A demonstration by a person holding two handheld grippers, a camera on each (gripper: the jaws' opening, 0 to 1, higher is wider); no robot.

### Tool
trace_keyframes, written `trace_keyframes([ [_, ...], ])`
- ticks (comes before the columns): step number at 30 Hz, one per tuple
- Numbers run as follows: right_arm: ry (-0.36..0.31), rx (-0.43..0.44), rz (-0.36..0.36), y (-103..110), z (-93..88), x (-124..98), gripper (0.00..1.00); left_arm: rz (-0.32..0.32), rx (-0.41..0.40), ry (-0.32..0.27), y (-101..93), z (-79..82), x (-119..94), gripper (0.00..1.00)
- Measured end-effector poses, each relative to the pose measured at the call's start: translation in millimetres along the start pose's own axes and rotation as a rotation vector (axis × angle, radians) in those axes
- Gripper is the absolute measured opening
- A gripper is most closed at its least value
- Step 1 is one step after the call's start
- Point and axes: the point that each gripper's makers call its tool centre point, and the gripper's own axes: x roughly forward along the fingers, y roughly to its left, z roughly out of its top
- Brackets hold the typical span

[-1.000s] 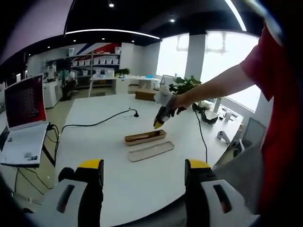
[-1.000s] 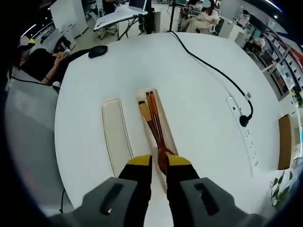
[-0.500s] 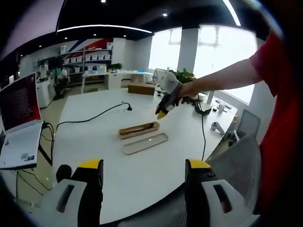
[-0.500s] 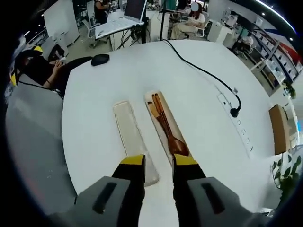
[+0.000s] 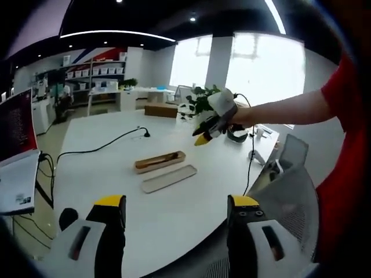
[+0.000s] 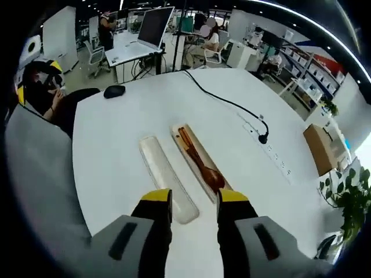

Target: Arrange the utensils inside the cutlery case until each visible utensil rests in its matching compartment.

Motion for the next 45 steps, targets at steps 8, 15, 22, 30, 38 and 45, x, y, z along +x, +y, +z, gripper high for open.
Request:
trace_keyframes([
  [8,-0.036,0.12,-0.06,5.0,-10.6,-20.9,0.3,-0.039,0.026,-0.04,-0.1,15.1,26.8,0.68],
  [15,-0.062,0.192,-0.094,8.5,-11.3,-39.9,0.36,-0.079,0.107,-0.055,-4.4,37.9,33.9,0.75],
  [22,-0.104,0.261,-0.134,18.3,-14.1,-62.1,0.39,-0.105,0.129,-0.047,-0.9,35.8,34.9,0.77],
  [30,-0.142,0.422,-0.179,31.1,-20.0,-76.5,0.46,-0.131,0.101,-0.031,8.4,23.4,50.3,0.69],
  [38,-0.127,0.266,-0.18,23.8,-28.3,-66.0,0.46,-0.094,0.149,-0.008,27.4,14.7,82.0,0.7],
  [45,-0.13,0.282,-0.099,17.1,-42.7,-43.3,0.5,-0.038,0.148,-0.005,46.6,10.5,114.2,0.7],
])
